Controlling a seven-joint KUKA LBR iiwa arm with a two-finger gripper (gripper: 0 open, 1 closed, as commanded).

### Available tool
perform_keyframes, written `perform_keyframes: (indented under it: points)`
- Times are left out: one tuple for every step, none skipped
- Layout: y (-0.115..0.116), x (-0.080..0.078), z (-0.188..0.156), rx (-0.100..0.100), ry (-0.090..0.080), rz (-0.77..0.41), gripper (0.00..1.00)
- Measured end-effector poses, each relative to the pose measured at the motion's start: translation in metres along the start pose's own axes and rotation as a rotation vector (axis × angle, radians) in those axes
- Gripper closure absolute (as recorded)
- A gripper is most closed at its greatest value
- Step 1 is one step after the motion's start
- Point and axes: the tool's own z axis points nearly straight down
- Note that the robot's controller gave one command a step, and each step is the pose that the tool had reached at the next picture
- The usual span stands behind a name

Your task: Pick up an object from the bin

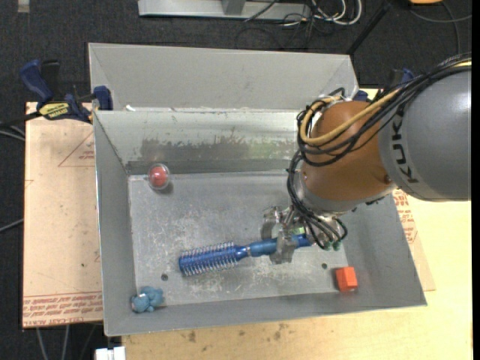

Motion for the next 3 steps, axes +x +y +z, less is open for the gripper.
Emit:
perform_keyframes:
  points:
    - [-0.007, 0.001, -0.134, 0.0, -0.005, 0.052, 1.0]
    - [-0.035, 0.009, -0.23, 0.002, -0.002, -0.417, 1.0]
    - [-0.007, -0.011, -0.208, -0.003, 0.006, -0.593, 1.0]
